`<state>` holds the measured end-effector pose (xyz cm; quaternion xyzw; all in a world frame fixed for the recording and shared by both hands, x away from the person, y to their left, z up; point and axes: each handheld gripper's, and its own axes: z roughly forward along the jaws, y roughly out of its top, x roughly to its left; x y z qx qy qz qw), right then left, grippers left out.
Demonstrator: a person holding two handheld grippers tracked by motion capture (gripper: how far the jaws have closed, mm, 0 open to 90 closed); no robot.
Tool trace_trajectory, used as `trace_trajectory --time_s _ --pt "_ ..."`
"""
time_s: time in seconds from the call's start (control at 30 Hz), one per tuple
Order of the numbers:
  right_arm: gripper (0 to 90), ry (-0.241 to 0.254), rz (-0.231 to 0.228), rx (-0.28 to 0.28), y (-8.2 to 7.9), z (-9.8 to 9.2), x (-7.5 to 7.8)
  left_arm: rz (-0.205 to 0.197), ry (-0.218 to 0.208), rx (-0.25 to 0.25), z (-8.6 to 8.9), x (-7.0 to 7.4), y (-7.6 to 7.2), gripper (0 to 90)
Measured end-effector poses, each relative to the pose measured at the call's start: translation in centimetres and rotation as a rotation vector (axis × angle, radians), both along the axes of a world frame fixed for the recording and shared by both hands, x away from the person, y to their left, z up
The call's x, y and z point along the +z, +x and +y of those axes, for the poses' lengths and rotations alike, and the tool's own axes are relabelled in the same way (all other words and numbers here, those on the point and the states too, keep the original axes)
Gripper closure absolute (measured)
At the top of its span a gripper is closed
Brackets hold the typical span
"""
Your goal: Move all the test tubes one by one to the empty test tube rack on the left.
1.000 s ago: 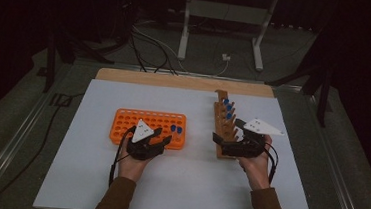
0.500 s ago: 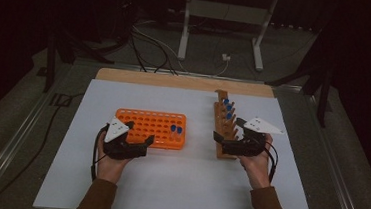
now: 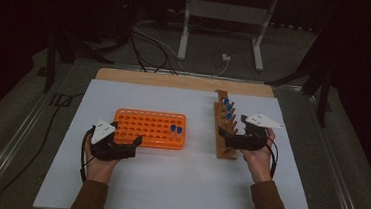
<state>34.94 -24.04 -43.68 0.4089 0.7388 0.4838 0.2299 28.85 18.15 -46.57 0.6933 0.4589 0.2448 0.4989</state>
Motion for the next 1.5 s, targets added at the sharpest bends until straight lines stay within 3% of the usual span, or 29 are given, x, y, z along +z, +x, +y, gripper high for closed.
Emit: trace_trajectory --time_s 0.2,0.27,0.33,0.37,0.53,0.83,1.13,1.5 --pt "10.6 -0.004 0.02 -0.026 1.3 -0.2 -0.9 0.022 0.013 0.002 -0.1 -0.4 0.2 1.0" --pt "18.2 -0.012 0.02 -0.031 1.6 -0.1 -1.2 0.025 0.013 0.005 -0.1 -0.4 0.2 1.0" --pt "34.7 -0.025 0.023 -0.015 1.9 0.1 -1.4 0.027 0.012 0.008 0.0 -0.4 0.2 1.0" --pt "38.9 -0.043 0.018 -0.016 2.0 0.3 -1.5 0.027 0.013 0.01 0.0 -0.4 0.2 1.0" --pt "54.3 -0.06 0.021 -0.041 2.6 0.5 -2.1 0.032 0.012 0.011 0.0 -0.5 0.2 1.0" --pt "73.8 -0.092 0.021 -0.082 3.3 0.5 -2.7 0.039 0.015 0.009 -0.1 -0.6 0.3 1.0" --pt "76.8 -0.086 0.015 -0.092 3.4 0.7 -2.8 0.042 0.015 0.007 -0.1 -0.7 0.3 1.0" --pt "76.9 -0.076 -0.022 -0.082 2.8 0.5 -1.3 0.038 0.021 0.012 -0.2 -0.6 0.3 1.0"
